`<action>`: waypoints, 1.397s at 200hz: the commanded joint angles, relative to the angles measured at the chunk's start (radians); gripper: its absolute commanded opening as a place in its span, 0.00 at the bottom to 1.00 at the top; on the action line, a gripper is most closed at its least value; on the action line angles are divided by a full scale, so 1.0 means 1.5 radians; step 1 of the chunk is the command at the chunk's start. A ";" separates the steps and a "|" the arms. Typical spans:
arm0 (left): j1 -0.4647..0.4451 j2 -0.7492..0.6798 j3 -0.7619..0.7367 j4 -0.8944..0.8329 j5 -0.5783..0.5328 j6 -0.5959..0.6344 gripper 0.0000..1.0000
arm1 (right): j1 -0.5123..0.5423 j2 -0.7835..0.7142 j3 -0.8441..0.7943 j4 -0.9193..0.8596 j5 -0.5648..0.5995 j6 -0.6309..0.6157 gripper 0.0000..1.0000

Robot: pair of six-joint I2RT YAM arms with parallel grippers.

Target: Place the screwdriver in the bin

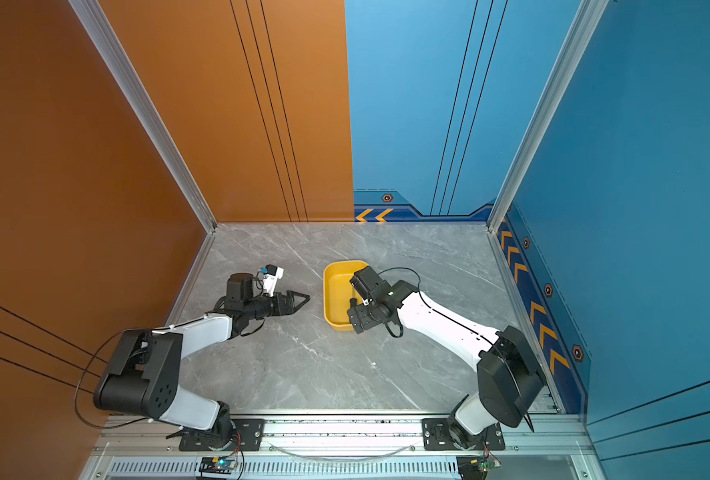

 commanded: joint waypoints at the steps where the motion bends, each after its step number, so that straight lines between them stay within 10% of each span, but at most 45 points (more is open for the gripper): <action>1: 0.005 -0.022 0.018 -0.032 -0.017 0.028 0.98 | -0.016 -0.043 -0.046 0.030 0.012 -0.020 1.00; 74: 0.010 -0.126 0.019 -0.146 -0.207 0.104 0.98 | -0.202 -0.292 -0.281 0.262 0.013 -0.014 1.00; 156: 0.010 -0.305 -0.121 -0.026 -0.464 0.203 0.98 | -0.398 -0.400 -0.447 0.411 0.062 -0.035 1.00; 279: 0.028 -0.208 -0.192 0.191 -0.516 0.283 0.98 | -0.478 -0.249 -0.608 0.917 0.117 -0.057 1.00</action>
